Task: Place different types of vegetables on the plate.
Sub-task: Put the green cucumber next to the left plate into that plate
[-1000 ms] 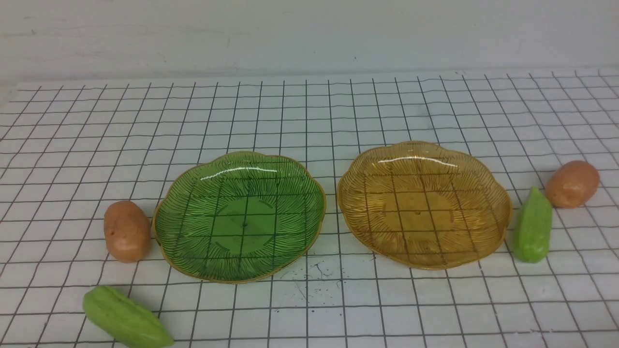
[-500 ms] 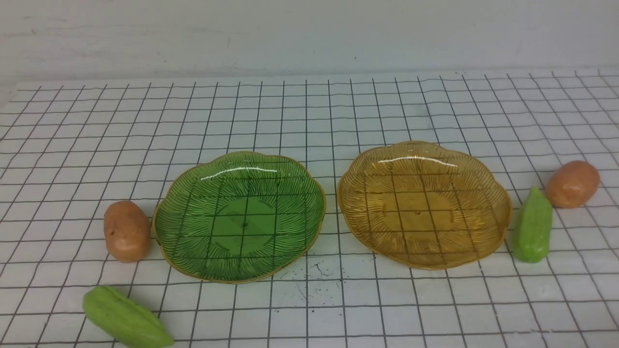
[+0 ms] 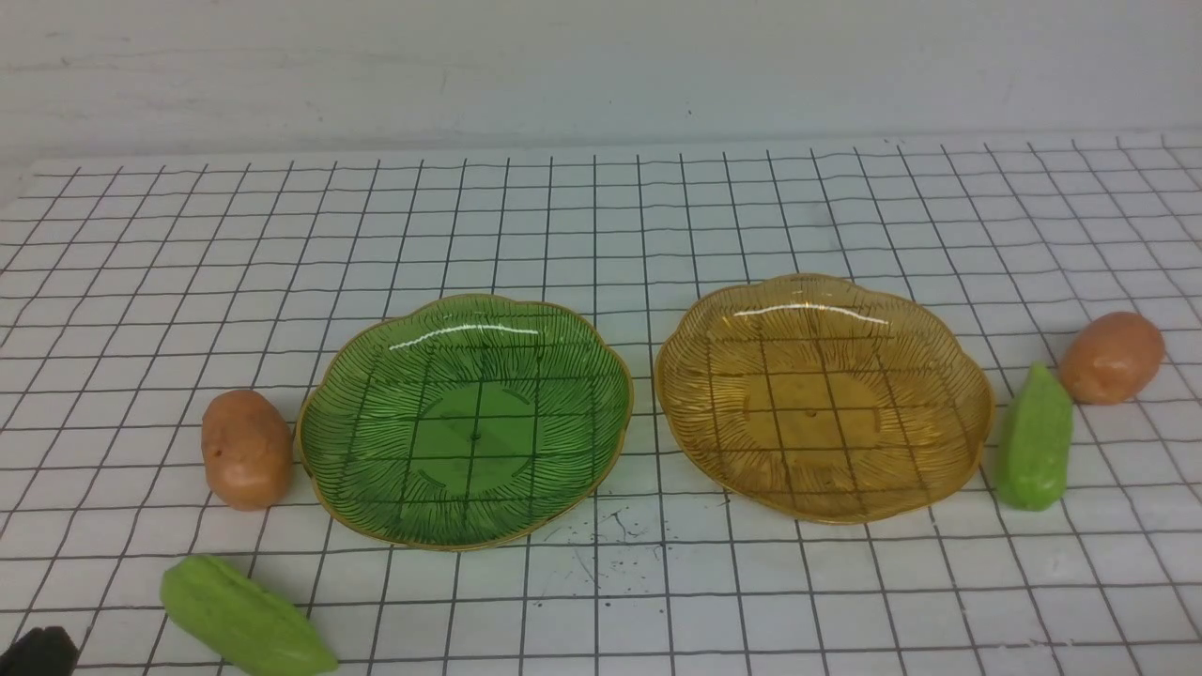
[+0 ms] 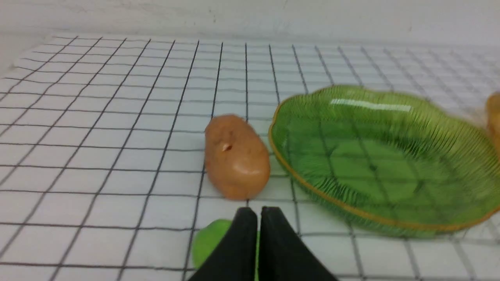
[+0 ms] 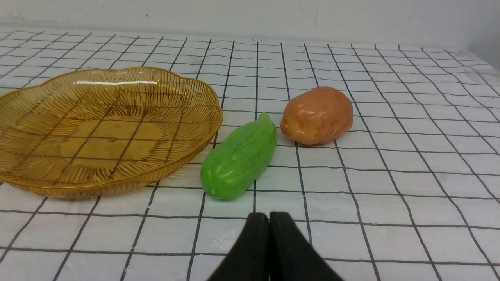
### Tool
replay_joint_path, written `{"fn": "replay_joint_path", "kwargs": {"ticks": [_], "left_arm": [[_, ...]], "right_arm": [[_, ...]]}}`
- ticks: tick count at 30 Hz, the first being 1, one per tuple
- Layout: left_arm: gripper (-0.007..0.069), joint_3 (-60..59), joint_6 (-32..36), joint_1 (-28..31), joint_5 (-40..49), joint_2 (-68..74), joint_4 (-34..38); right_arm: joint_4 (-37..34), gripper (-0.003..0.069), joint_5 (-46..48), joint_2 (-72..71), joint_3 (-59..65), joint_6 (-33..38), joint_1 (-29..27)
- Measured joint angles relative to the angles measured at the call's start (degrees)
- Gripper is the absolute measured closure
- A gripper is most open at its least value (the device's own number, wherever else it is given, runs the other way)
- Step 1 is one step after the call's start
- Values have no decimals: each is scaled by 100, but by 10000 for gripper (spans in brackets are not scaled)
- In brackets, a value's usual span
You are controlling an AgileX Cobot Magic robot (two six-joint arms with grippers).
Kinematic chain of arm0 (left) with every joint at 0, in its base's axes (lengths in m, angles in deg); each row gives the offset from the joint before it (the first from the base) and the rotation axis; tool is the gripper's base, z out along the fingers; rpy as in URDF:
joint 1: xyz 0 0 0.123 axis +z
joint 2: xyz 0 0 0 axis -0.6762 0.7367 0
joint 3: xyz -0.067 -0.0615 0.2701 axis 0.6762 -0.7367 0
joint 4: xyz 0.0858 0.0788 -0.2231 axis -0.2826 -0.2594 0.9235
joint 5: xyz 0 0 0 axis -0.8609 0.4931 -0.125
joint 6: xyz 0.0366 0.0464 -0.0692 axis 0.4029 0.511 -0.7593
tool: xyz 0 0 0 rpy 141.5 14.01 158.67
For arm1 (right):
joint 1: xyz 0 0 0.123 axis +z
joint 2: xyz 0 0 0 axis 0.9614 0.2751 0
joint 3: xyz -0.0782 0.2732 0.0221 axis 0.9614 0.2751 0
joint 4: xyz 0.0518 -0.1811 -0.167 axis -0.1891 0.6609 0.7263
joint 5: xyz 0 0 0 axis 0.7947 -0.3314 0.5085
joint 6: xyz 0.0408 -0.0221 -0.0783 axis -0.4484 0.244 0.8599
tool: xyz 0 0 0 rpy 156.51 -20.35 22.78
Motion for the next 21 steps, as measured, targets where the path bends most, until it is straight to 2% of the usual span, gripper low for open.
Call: {"fn": "replay_joint_path", "kwargs": {"ticks": [2, 5, 13, 16, 17, 19, 20, 21], "left_arm": [[631, 0, -406, 0, -165, 0, 623], [631, 0, -616, 0, -238, 0, 1210], [631, 0, -679, 0, -449, 0, 1601], [631, 0, -706, 0, -990, 0, 1639], [631, 0, -716, 0, -1030, 0, 1655], [631, 72, -839, 0, -1340, 0, 1786], [631, 116, -845, 0, -1340, 0, 1802], [631, 347, -852, 0, -1293, 0, 1810]], "right_arm": [[0, 673, 0, 0, 0, 0, 0], [0, 673, 0, 0, 0, 0, 0], [-50, 673, -30, 0, 0, -25, 0], [-852, 673, -646, 0, 34, -355, 0], [-919, 673, -646, 0, 34, -385, 0], [-1984, 673, -1442, 0, 34, -874, 0], [-2143, 673, -1540, 0, 34, -946, 0], [-2682, 673, -1804, 0, 34, -1181, 0]]}}
